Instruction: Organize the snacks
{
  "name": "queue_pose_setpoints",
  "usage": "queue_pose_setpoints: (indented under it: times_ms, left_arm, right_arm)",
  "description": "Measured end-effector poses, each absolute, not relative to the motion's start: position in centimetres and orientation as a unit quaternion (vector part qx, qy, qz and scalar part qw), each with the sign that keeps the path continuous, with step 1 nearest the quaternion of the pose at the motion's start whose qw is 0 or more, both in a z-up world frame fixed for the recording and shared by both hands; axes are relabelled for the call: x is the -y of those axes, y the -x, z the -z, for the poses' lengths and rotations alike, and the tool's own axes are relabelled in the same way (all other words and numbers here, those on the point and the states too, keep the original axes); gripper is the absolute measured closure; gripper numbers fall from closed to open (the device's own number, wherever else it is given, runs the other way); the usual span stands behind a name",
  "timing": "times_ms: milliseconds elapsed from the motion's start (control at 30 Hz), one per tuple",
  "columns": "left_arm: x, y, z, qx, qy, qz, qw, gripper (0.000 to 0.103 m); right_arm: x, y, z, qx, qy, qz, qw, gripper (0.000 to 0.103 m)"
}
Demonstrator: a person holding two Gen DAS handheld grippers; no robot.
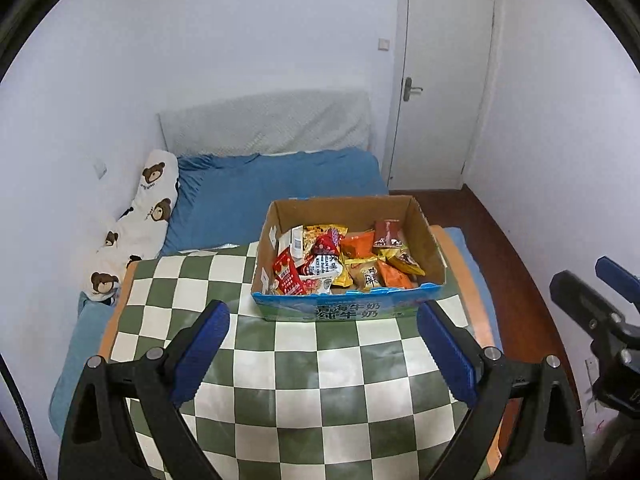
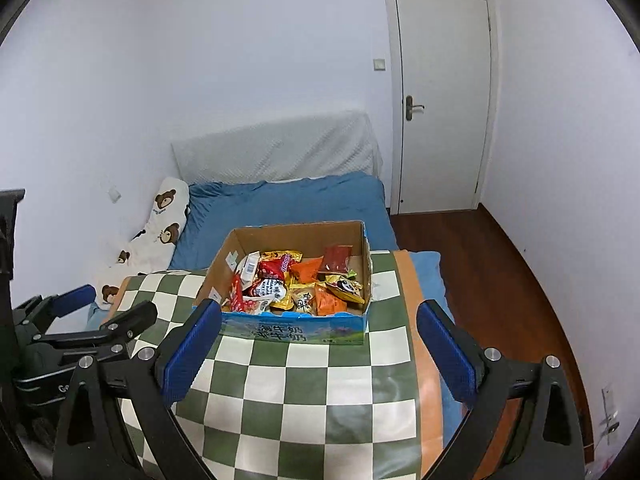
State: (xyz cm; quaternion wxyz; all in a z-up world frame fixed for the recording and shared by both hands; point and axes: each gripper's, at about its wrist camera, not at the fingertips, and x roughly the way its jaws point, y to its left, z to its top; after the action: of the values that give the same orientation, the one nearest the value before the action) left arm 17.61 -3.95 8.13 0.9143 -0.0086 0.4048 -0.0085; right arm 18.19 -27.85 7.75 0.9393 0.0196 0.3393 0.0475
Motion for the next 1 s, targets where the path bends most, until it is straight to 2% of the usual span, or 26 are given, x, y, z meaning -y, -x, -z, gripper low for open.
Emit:
queue_pose_setpoints:
  times_ms: [200,567,1000]
  left_arm:
    - [3.8,-15.7,-9.8,-0.385,0.015,0.004,0.923,0.007]
    - [3.5,-15.4,-9.7,-0.390,0.020,-0.005,0.920,0.007]
    - [3.9,-19.4,-6.7,-0.401,0.008,-0.031,0.915,0.007]
  right_arm:
    - [27.8,-16.1,-8.9,-0.333,-0.020,-0.052,0.941,0.003]
    - [27.4,-15.1,-9.1,-0.337,-0.017,-0.055,0.940,0.003]
    - [28.3,-18.6,-6.7,-0.354,-0.030,-0.021,0.935,0.002]
